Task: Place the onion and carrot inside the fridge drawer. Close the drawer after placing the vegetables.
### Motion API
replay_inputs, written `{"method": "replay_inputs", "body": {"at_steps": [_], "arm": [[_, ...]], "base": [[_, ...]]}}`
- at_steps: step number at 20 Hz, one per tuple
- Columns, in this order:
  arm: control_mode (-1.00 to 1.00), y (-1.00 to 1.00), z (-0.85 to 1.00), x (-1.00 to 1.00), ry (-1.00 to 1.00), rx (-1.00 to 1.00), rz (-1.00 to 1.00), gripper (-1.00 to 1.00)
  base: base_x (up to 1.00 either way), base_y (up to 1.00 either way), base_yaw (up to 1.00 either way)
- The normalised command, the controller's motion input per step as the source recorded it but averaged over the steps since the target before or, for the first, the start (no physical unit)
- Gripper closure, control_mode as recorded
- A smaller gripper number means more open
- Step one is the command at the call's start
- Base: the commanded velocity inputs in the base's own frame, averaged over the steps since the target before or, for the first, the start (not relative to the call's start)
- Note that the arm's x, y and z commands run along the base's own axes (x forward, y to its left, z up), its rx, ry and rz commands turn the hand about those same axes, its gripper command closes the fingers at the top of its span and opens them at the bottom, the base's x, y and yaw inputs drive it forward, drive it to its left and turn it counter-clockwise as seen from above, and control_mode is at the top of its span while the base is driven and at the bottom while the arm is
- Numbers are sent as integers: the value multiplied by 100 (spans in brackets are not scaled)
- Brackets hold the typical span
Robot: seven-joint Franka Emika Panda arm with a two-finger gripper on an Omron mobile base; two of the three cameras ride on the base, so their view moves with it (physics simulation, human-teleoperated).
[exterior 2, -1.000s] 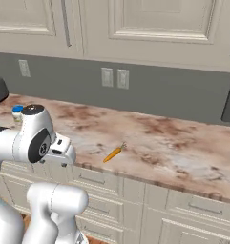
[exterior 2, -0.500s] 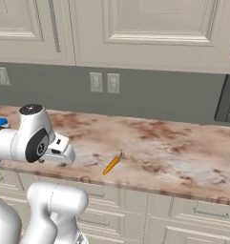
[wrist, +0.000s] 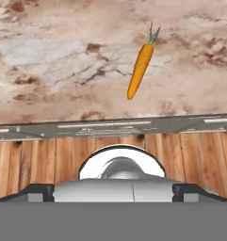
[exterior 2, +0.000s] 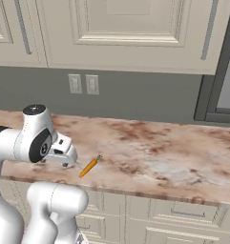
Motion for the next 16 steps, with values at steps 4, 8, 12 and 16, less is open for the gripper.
{"method": "replay_inputs", "body": {"at_steps": [4,8,12,16], "arm": [[-100,-9,-48,65,10,0,-2,-100],[-100,-3,-66,88,21,0,-1,-100],[-100,-17,-63,78,15,0,-3,-100],[-100,-2,-52,65,9,-4,-4,-100]], "base": [[0,0,0],[0,0,0],[0,0,0],[0,0,0]]}}
